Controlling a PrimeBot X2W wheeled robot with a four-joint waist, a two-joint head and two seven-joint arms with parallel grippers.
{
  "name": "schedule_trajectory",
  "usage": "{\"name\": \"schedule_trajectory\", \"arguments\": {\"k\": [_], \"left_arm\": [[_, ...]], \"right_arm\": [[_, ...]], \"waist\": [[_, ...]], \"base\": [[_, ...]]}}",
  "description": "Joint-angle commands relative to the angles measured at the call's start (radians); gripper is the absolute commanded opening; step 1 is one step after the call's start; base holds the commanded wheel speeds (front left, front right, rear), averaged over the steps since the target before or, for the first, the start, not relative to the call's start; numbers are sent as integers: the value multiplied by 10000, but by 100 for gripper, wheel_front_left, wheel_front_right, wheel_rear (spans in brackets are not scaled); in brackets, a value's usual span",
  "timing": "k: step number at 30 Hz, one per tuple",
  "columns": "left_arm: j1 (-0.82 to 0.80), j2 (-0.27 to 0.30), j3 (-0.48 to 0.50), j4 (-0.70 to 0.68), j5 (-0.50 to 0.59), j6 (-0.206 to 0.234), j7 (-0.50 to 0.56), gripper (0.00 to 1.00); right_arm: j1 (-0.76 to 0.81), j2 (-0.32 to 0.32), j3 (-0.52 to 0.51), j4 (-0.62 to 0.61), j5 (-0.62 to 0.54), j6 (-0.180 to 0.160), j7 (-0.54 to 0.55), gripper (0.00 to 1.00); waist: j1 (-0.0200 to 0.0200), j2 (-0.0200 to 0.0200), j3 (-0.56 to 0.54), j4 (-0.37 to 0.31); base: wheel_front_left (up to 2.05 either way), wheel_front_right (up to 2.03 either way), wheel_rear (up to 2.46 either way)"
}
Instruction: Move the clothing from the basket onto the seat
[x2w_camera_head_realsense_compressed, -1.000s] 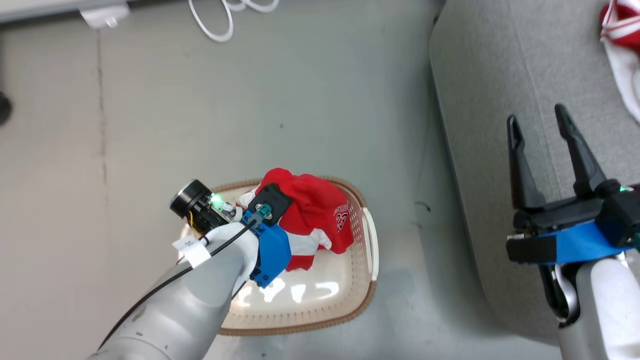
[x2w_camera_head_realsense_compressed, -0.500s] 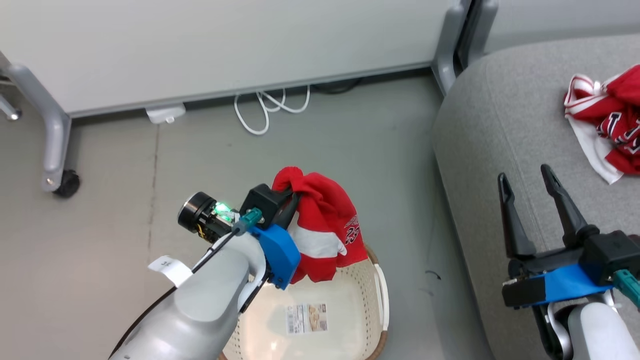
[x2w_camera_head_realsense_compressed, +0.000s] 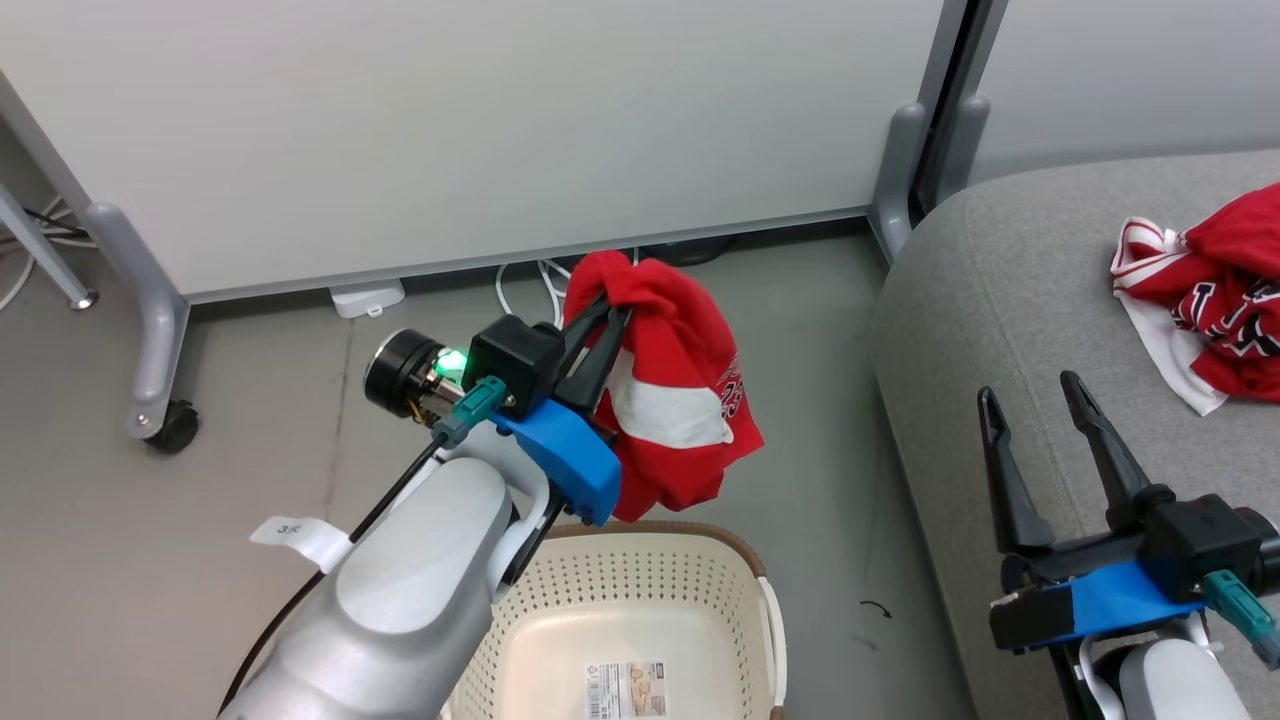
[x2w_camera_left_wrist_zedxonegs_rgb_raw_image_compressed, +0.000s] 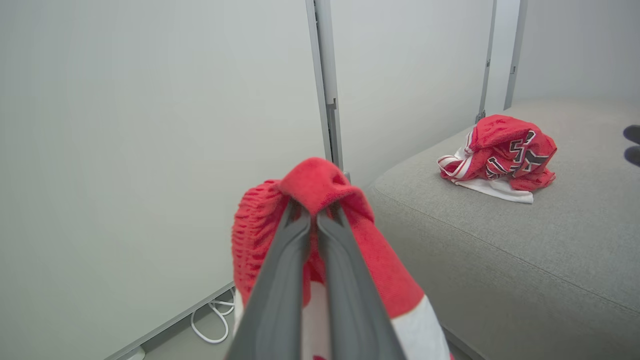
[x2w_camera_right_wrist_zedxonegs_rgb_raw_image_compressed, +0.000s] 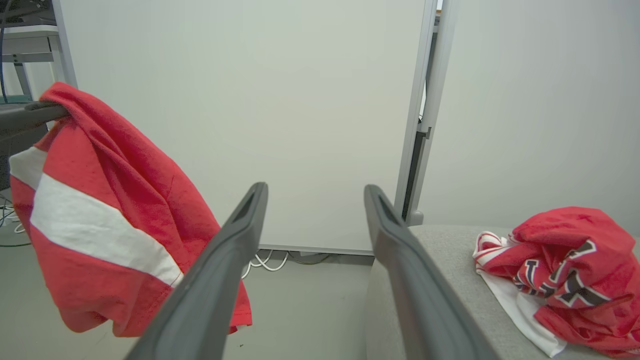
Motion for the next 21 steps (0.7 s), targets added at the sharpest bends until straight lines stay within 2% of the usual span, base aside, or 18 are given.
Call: {"name": "schedule_trajectory", "arguments": {"k": [1, 9, 21], "left_arm": [[65, -18, 140, -181, 65, -65, -50, 0], [124, -326, 191, -984, 227, -254, -51, 0], [261, -583, 77, -1587, -148, -337, -50, 0]], "right_arm": [[149, 50, 3, 23, -28, 1, -4, 100], [283, 115, 26, -2, -30, 1, -4, 100], [440, 189, 70, -18, 60, 1, -4, 100]], "waist": [[2, -1, -81, -3], [2, -1, -251, -4], [2, -1, -394, -18]], "base": [[0, 0, 0], [0, 0, 0], [0, 0, 0]]}}
